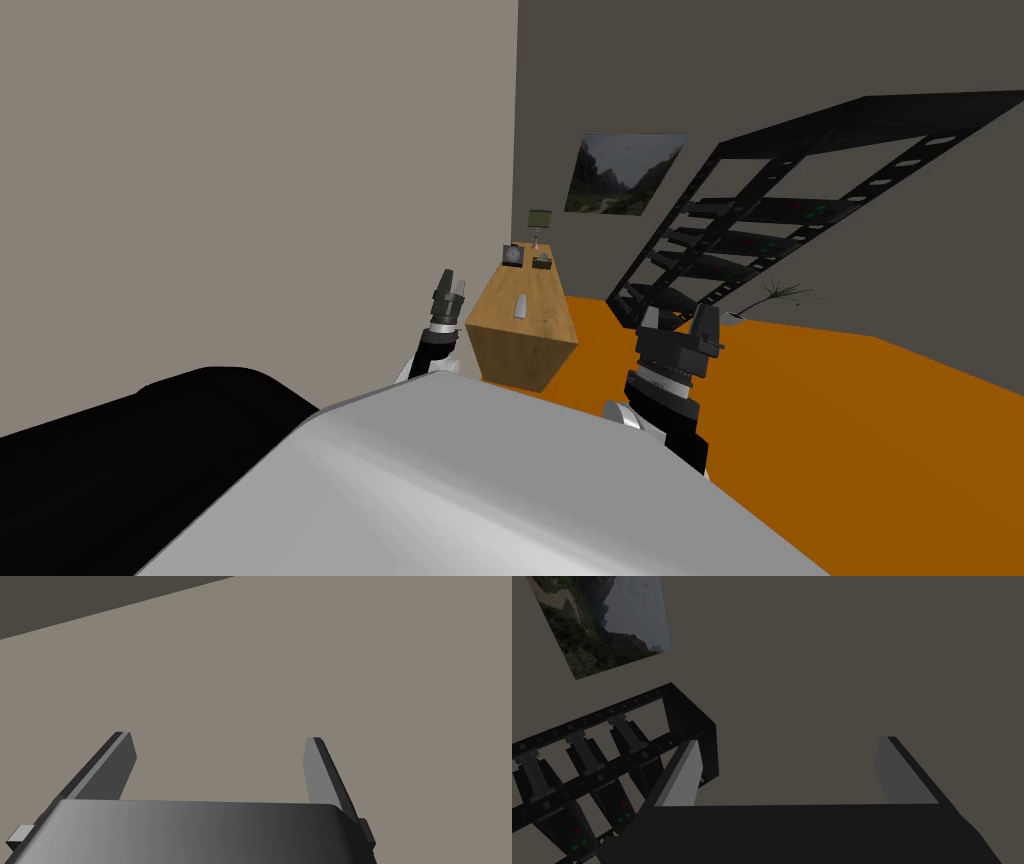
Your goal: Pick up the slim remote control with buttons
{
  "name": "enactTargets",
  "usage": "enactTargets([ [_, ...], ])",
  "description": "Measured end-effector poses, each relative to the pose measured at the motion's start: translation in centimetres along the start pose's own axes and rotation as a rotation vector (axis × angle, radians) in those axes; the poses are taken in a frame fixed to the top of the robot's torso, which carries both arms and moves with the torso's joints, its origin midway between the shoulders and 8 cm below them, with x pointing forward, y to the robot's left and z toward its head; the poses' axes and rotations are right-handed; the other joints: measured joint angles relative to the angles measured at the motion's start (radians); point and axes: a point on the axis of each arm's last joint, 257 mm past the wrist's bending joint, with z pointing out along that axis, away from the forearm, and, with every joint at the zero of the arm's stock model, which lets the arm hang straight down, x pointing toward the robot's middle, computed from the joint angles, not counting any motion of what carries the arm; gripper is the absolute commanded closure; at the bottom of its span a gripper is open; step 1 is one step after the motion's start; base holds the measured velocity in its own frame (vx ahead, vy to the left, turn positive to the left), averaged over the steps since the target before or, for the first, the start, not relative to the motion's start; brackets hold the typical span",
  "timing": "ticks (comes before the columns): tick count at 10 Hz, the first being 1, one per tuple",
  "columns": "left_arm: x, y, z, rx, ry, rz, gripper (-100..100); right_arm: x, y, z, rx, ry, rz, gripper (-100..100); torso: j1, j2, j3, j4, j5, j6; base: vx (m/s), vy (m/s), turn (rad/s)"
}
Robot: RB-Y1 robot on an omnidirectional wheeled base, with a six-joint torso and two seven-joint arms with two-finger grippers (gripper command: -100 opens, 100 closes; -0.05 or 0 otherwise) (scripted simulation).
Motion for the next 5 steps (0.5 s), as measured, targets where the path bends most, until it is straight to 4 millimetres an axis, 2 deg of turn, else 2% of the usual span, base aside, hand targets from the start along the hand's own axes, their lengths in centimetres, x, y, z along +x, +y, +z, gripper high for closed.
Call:
enactTargets([
  [4,1.9,1.0,-1.1,-0.018,0.109,0.025,-100,0.0,0.0,0.0,0.000,0.000,0.000,0,-0.008,0.002,0.001,0.000,-0.002,0.000,-0.022,-0.127,0.014],
  [5,2.4,1.3,-1.3,-0.024,0.138,0.030,-100,0.0,0.0,0.0,0.000,0.000,0.000,0,-0.009,0.002,0.001,0.000,-0.002,0.000,-0.045,-0.204,0.020],
])
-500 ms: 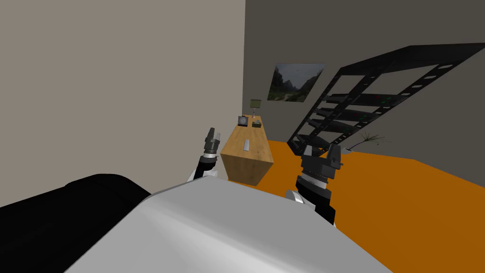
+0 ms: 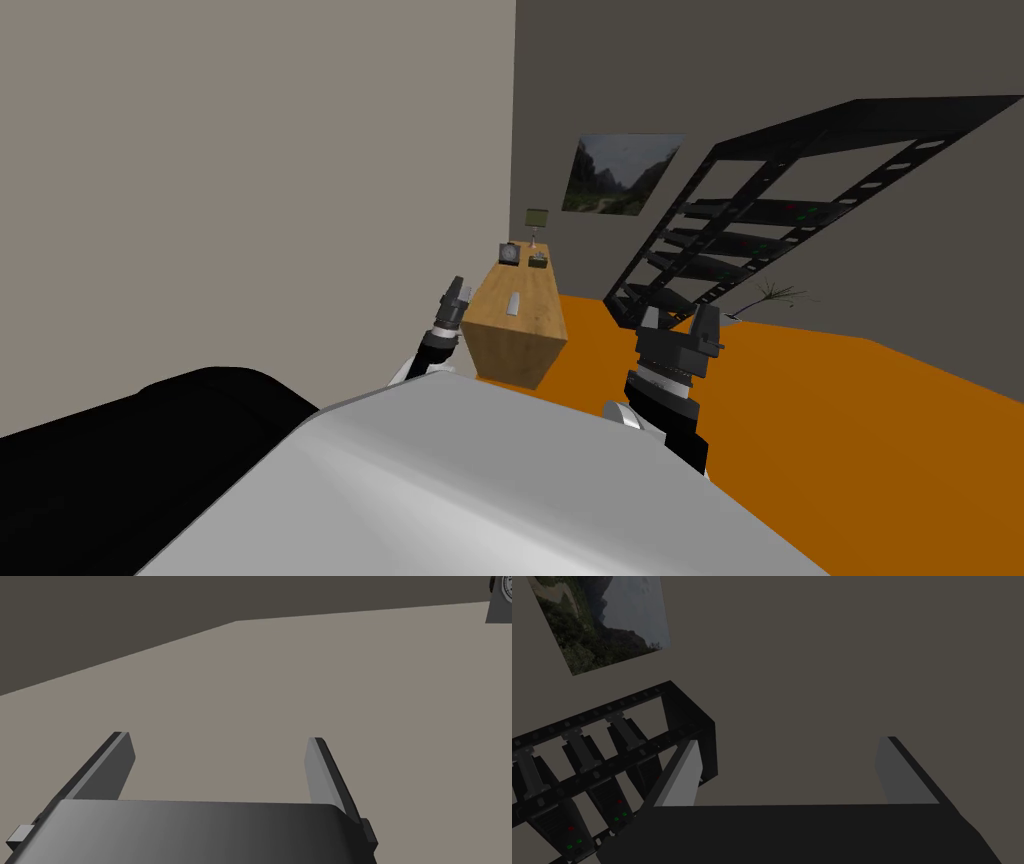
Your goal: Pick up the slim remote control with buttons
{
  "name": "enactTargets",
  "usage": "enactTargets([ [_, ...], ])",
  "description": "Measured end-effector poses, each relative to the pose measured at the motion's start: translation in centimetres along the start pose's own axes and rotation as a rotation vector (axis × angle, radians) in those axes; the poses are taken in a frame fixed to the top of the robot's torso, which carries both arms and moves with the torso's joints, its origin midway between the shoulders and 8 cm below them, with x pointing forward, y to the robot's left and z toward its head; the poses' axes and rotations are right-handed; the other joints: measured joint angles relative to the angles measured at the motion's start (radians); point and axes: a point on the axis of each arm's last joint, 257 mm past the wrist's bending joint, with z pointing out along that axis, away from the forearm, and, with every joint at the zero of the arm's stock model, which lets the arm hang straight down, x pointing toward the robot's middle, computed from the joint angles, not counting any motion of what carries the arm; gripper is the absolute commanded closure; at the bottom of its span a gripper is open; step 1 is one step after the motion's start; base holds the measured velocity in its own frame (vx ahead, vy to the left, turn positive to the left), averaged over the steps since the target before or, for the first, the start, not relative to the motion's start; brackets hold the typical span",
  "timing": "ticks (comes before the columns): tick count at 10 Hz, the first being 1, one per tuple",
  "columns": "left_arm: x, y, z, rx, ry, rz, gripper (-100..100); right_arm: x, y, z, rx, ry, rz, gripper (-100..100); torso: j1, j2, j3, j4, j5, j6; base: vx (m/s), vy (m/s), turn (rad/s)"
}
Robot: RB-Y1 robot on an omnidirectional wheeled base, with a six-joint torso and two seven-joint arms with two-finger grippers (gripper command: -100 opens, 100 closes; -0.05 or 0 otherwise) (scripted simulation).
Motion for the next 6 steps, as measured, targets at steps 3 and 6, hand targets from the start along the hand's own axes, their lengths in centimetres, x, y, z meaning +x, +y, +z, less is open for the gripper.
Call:
enactTargets([
  [3,2.3,1.3,-1.3,-0.028,0.094,0.012,-100,0.0,0.0,0.0,0.000,0.000,0.000,0,-0.004,0.000,0.000,0.000,-0.001,0.000,-0.032,-0.184,0.026],
  [6,4.1,2.6,-3.0,-0.058,0.185,0.021,-100,0.0,0.0,0.0,0.000,0.000,0.000,0,-0.003,0.000,0.000,0.000,-0.001,0.000,-0.027,-0.187,0.023],
])
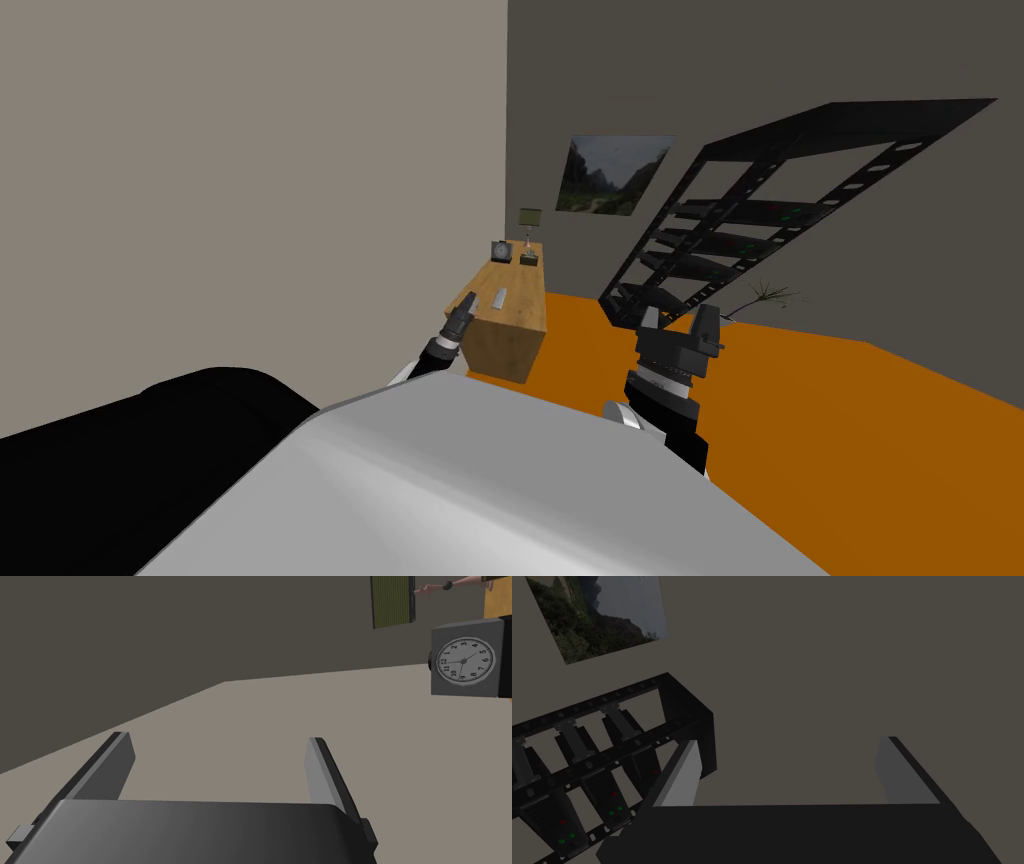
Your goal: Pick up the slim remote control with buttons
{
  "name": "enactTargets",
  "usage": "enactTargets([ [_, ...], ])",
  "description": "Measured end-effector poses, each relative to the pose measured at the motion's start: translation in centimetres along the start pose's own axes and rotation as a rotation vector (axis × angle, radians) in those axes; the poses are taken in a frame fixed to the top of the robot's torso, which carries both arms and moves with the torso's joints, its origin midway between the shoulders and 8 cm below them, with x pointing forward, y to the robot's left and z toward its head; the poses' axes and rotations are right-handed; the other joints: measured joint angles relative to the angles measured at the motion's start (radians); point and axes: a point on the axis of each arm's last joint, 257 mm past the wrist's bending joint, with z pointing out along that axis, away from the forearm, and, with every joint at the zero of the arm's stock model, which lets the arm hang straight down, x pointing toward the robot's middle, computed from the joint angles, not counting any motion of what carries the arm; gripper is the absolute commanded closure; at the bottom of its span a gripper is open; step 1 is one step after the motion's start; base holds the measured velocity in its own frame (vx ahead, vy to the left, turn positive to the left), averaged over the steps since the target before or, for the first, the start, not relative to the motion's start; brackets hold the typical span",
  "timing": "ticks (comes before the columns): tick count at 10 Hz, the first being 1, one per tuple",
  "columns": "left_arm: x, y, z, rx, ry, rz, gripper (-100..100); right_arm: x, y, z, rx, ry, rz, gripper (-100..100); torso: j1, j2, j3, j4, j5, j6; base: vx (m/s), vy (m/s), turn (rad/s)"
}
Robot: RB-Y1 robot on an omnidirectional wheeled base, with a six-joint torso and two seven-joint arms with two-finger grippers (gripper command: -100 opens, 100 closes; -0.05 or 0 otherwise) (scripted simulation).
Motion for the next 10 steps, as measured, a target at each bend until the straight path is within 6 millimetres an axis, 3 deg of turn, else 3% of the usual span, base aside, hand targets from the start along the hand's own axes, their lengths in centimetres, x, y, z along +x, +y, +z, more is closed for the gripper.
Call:
enactTargets([
  [3,2.6,1.7,-1.6,-0.034,0.099,0.008,-100,0.0,0.0,0.0,0.000,0.000,0.000,0,-0.001,0.000,0.000,0.000,0.000,0.000,-0.032,-0.224,0.027],
  [10,7.2,4.2,-6.3,-0.112,0.296,0.013,-100,0.0,0.0,0.0,0.000,0.000,0.000,0,0.001,-0.001,-0.001,0.000,0.000,0.000,-0.019,-0.161,0.024],
])
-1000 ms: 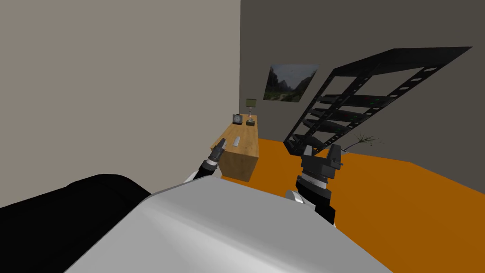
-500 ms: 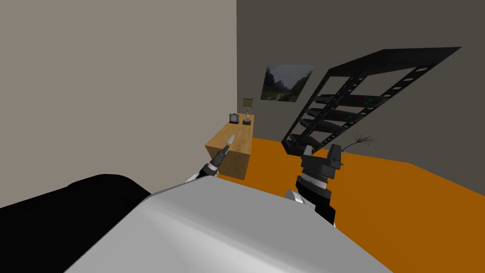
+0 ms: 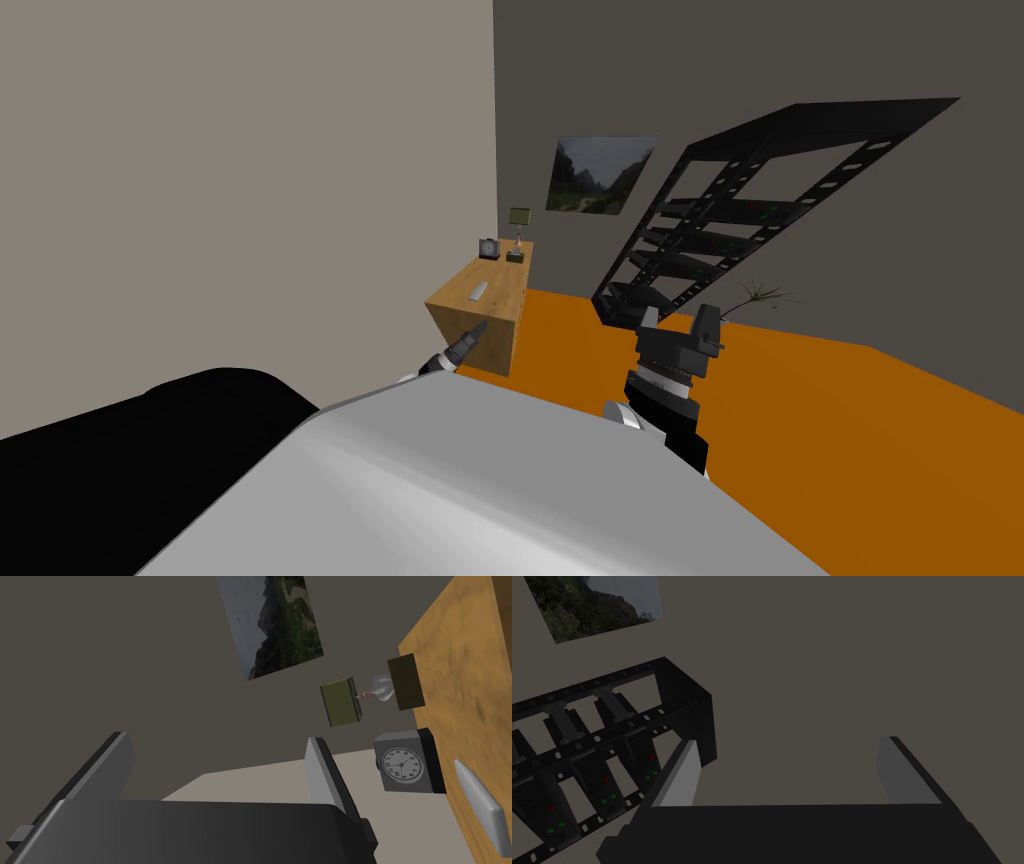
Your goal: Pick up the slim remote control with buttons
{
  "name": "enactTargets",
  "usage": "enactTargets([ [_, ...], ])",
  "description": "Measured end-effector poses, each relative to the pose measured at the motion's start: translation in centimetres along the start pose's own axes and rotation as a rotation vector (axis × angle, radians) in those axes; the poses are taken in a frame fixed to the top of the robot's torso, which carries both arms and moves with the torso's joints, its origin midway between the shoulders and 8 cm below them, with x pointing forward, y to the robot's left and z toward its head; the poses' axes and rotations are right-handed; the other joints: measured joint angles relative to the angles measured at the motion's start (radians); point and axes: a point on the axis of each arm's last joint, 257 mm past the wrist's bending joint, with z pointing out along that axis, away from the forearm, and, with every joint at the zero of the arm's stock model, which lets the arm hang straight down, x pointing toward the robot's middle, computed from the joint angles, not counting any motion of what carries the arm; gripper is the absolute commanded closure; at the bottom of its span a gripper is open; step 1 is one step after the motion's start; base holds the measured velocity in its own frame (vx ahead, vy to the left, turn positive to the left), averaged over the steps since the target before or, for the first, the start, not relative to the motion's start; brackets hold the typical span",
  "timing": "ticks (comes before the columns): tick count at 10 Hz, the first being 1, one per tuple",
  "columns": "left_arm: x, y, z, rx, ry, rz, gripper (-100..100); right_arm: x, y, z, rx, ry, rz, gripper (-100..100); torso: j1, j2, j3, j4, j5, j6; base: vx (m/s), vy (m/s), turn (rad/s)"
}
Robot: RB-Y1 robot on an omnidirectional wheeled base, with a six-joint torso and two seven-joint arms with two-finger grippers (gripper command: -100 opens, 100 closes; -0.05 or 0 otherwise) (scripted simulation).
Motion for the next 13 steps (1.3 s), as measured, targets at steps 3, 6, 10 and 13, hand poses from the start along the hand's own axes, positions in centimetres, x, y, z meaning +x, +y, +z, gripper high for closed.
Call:
enactTargets([
  [3,2.1,1.4,-1.9,-0.038,0.085,0.003,-100,0.0,0.0,0.0,0.000,0.000,0.000,0,0.002,0.000,0.000,0.000,0.000,0.000,-0.021,-0.157,0.027],
  [6,4.5,3.3,-5.1,-0.097,0.186,-0.003,-100,0.0,0.0,0.0,0.000,0.000,0.000,0,0.001,-0.003,-0.001,0.000,0.000,0.000,0.014,-0.142,0.027],
  [10,6.8,5.6,-8.8,-0.179,0.321,-0.008,-100,0.0,0.0,0.0,0.000,0.000,0.000,0,0.002,-0.002,-0.001,0.000,0.000,0.000,0.009,-0.126,0.026],
  [13,8.4,7.3,-13.1,-0.252,0.422,-0.007,-100,0.0,0.0,0.0,0.000,0.000,0.000,0,0.006,-0.004,-0.002,-0.001,0.001,0.000,0.043,-0.103,0.027],
])
